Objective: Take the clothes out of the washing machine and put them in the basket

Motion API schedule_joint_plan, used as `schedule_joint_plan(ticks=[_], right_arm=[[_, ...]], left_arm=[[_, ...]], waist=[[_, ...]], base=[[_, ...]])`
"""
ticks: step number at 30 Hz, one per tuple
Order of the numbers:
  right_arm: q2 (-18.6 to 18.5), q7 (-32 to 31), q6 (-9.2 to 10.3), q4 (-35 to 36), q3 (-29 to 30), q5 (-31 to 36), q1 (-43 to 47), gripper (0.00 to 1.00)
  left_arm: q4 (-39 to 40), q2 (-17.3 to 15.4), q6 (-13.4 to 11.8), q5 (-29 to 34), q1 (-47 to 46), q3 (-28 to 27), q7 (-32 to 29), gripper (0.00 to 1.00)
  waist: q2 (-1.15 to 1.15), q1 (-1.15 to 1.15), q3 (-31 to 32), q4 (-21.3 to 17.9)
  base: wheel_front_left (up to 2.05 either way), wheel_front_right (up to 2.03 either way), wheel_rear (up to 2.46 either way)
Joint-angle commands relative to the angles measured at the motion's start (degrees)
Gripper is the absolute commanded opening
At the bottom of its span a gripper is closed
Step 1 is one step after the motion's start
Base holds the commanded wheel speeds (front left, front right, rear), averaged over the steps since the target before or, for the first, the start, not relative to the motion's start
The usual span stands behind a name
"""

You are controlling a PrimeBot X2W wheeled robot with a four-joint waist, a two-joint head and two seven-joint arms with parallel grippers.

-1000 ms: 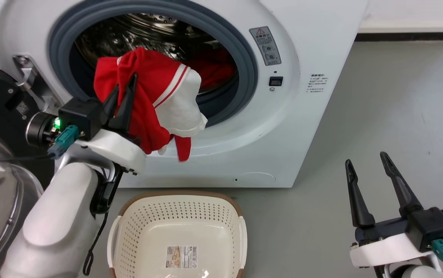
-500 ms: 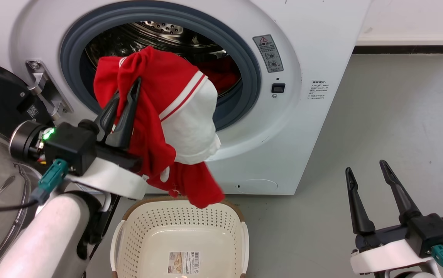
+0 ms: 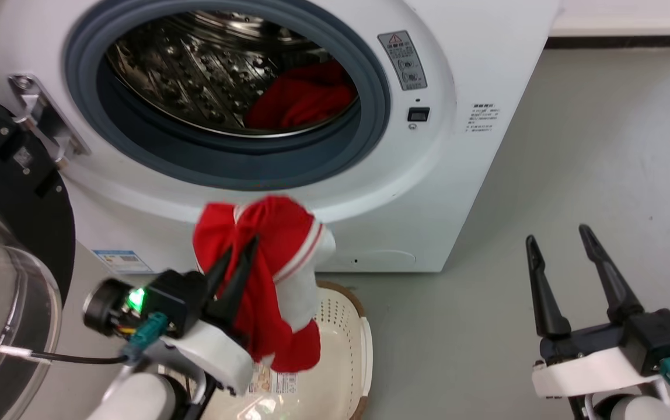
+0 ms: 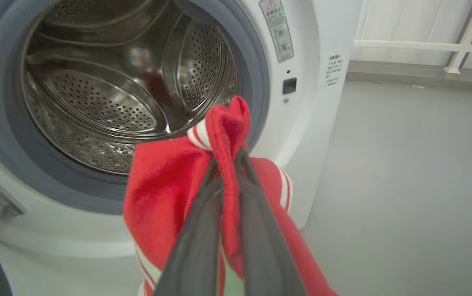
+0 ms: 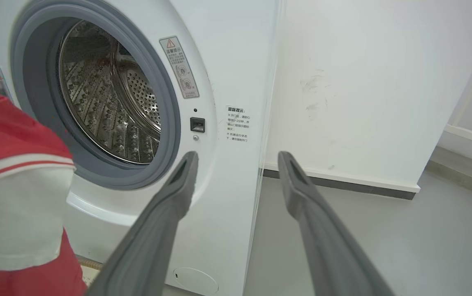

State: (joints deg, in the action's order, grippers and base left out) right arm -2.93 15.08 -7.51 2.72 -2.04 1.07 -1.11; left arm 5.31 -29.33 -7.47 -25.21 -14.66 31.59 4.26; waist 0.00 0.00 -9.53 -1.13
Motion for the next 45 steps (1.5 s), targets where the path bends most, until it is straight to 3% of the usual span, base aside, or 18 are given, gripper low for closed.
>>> schedule_joint_plan(ticks=[1,10,19,30,36,45], right_arm=[[0.1,0.14,0.04,0.29,0.16,0.02,-1.01,1.0],[0.11,0.13,0.04,1.92,1.44,0.76,-5.97,1.0],[0.11,0.13,0.04,3.72,2.32,-0.5,-12.06,1.0],[0.12,0.14,0.04,5.43,3.79,-1.99,-16.74,1.0],[0.12,0.14,0.04,5.78,4.35,-1.67,-18.22,1.0],[0.11,0.14,0.04,5.79,4.06,-1.62,-19.08,1.0]], left_arm=[[-0.69,0.47,0.33,-0.43,0.33,0.1,0.55,0.0],[-19.22,4.6,5.22,-1.92,-3.26,3.1,3.77,0.0],[-42.43,9.13,10.21,-1.07,-13.96,4.96,6.32,0.0],[-66.3,13.83,13.45,2.08,-28.1,9.66,5.19,0.0],[-74.0,17.06,14.35,3.37,-33.18,12.34,3.79,0.0],[-78.33,18.53,14.59,3.31,-35.44,14.32,-1.44,0.0]], waist=[[0.0,0.0,-1.36,-0.46],[0.0,0.0,-12.23,-2.13],[0.0,0.0,-24.57,-5.58],[0.0,0.0,-35.28,-7.05],[0.0,0.0,-38.76,-6.52],[0.0,0.0,-40.48,-6.58]], base=[[0.0,0.0,0.0],[0.0,0.0,0.0],[0.0,0.0,0.0],[0.0,0.0,0.0],[0.0,0.0,0.0],[0.0,0.0,0.0]])
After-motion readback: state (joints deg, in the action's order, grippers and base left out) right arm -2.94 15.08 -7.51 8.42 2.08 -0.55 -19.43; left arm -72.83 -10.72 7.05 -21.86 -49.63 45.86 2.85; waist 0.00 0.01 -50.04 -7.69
